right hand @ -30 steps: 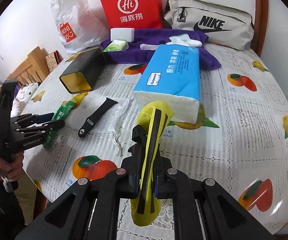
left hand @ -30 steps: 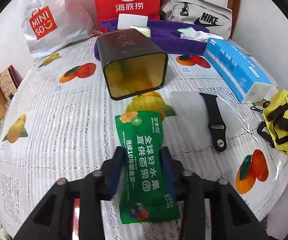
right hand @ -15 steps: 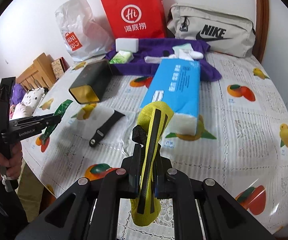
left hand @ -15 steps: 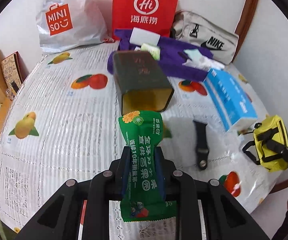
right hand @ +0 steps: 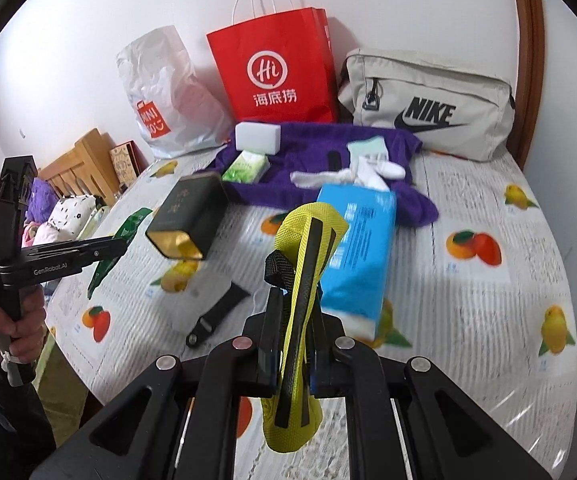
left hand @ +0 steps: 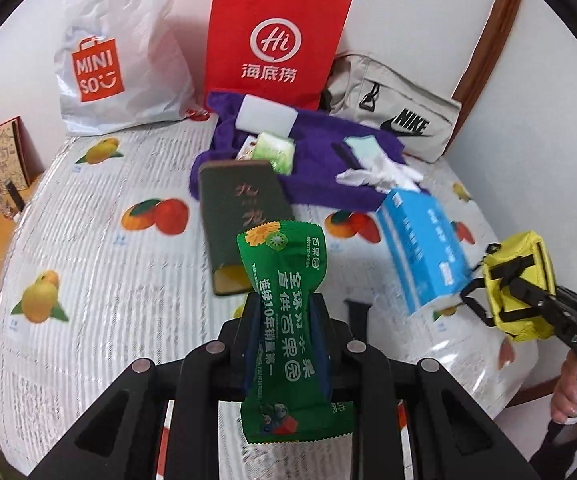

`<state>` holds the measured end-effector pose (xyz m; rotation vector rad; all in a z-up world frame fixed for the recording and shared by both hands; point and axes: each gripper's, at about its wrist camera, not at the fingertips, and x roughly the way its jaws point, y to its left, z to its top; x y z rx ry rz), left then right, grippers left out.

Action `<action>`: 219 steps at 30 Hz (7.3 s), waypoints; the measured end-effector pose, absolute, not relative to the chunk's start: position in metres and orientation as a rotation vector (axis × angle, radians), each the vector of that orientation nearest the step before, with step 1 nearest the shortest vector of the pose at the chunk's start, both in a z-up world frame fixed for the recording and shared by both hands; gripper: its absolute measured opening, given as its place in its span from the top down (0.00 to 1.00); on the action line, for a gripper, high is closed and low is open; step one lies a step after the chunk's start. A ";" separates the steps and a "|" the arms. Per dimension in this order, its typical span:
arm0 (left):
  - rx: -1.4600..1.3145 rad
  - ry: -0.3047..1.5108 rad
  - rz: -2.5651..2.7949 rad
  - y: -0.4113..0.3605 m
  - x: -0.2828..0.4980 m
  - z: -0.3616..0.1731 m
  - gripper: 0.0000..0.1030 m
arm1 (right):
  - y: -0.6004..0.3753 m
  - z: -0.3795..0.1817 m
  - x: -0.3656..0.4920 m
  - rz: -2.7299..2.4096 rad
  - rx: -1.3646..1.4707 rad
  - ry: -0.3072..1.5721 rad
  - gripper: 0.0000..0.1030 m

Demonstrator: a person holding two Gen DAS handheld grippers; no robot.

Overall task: Organize soft objects
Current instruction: 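Carry the yellow pouch and green snack packet in both grippers to the towel, then lower the pouch and snack packet onto the towel and open both grippers, then withdraw both grippers from the towel, then reach the left gripper to the black strap on the bed and close on it, then grasp the white mesh loofah with the right gripper while the left holds the black strap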

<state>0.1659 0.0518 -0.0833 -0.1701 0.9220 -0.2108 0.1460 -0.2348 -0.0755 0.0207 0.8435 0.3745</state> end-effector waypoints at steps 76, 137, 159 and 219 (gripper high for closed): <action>-0.096 1.040 -0.311 -0.029 0.416 -0.111 0.75 | -0.207 -0.124 0.443 0.371 -0.095 0.972 0.57; 0.056 1.005 -0.374 -0.054 0.180 -0.124 0.43 | -0.256 -0.098 0.155 0.255 0.060 0.854 0.40; 0.142 1.026 -0.375 -0.073 0.180 -0.173 0.73 | -0.273 -0.137 0.132 0.200 0.093 0.884 0.40; -0.091 0.988 -0.310 0.105 0.161 -0.174 0.80 | -0.064 -0.197 0.191 0.144 -0.100 1.021 0.10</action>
